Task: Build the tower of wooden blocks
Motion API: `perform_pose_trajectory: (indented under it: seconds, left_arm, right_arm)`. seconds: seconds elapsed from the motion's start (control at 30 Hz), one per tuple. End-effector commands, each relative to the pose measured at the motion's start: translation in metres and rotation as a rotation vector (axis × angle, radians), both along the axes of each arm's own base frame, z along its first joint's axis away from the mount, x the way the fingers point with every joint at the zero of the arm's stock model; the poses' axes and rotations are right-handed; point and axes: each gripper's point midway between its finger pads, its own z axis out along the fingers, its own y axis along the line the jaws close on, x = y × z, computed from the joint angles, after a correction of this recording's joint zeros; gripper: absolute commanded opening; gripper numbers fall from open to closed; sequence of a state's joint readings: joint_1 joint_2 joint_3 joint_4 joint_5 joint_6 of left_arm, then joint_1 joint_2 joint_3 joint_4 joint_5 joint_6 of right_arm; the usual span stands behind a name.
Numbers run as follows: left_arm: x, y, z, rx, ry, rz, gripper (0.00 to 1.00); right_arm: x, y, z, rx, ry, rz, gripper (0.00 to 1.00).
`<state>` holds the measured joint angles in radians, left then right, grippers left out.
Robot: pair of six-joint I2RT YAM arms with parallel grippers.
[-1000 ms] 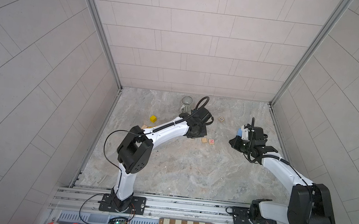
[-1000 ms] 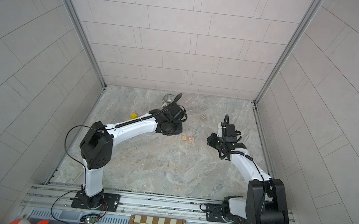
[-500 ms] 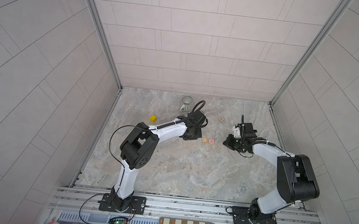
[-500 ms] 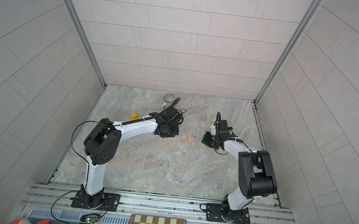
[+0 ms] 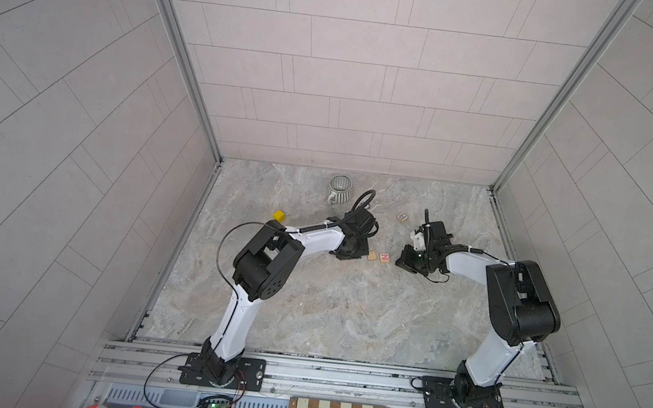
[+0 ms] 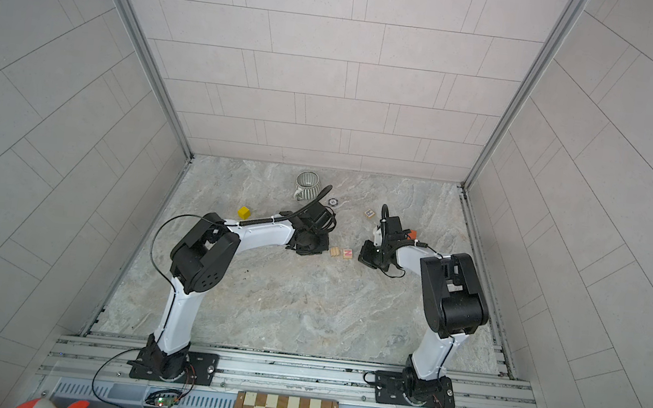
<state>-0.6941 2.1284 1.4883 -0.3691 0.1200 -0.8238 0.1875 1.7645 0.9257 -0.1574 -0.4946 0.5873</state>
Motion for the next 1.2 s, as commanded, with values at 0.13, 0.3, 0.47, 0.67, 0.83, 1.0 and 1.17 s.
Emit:
perform_pose_trajectory:
  seconds: [0.13,0.3,0.47,0.67,0.83,1.0,1.17]
  left_arm:
    - [-0.001,-0.008,-0.014,-0.014,0.021,-0.023,0.0]
    - [-0.002,-0.014,-0.012,-0.028,0.019,-0.034,0.0]
    - [-0.009,-0.021,-0.015,-0.022,0.022,-0.048,0.0]
    - [-0.011,-0.028,-0.016,-0.03,0.024,-0.054,0.0]
    - [-0.01,-0.029,-0.013,-0.035,0.019,-0.052,0.0]
    - [-0.01,-0.028,-0.014,-0.032,0.021,-0.05,0.0]
    - [-0.009,-0.023,-0.002,-0.022,0.003,-0.051,0.0]
  right_arm:
    - [0.002,0.016,-0.006,0.01,0.015,0.037,0.0]
    - [0.004,0.02,-0.007,0.01,0.019,0.042,0.0]
    - [0.004,0.022,-0.011,0.007,0.026,0.046,0.0]
    - [0.007,0.025,-0.009,0.014,0.021,0.049,0.0]
    - [0.008,0.028,-0.008,0.019,0.02,0.053,0.0]
    - [0.008,0.028,-0.007,0.017,0.018,0.056,0.0]
    - [0.007,0.023,-0.003,-0.019,0.012,0.063,0.05]
